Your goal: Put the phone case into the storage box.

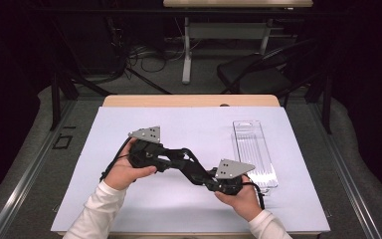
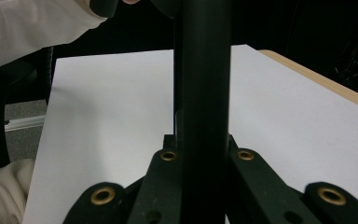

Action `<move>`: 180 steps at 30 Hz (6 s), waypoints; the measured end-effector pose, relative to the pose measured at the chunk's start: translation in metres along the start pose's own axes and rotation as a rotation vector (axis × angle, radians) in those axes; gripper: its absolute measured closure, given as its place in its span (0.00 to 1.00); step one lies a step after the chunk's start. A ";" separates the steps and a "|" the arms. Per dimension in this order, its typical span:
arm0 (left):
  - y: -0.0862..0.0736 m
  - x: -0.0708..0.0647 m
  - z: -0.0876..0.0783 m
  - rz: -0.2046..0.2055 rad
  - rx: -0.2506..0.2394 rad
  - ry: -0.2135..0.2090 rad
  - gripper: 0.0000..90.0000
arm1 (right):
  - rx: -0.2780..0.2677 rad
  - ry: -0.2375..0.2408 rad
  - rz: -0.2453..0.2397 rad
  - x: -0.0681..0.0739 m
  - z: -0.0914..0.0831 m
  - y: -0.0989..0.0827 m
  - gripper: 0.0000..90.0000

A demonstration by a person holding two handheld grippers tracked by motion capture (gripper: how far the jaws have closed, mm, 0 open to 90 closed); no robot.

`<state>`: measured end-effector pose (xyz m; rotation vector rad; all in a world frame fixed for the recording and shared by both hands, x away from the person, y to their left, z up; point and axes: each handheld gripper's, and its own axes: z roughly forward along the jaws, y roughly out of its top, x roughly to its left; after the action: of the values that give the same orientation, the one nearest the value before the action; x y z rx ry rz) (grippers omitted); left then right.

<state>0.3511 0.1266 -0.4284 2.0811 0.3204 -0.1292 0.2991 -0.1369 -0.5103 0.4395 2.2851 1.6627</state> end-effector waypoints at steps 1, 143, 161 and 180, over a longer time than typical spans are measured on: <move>0.000 0.000 0.000 0.000 -0.001 -0.001 0.74 | -0.001 0.001 0.002 0.000 0.000 0.000 0.97; 0.018 0.032 -0.004 -0.258 0.312 0.164 0.90 | 0.203 -0.214 0.013 -0.023 -0.002 0.041 0.47; 0.027 0.038 0.012 -0.267 0.379 0.130 0.90 | 0.239 -0.220 0.019 -0.034 -0.004 0.057 0.50; 0.033 0.038 0.022 -0.254 0.410 0.110 0.90 | 0.253 -0.233 -0.020 -0.037 -0.003 0.074 0.60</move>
<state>0.3974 0.0983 -0.4210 2.4497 0.6720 -0.2503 0.3376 -0.1333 -0.4372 0.6273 2.3197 1.2421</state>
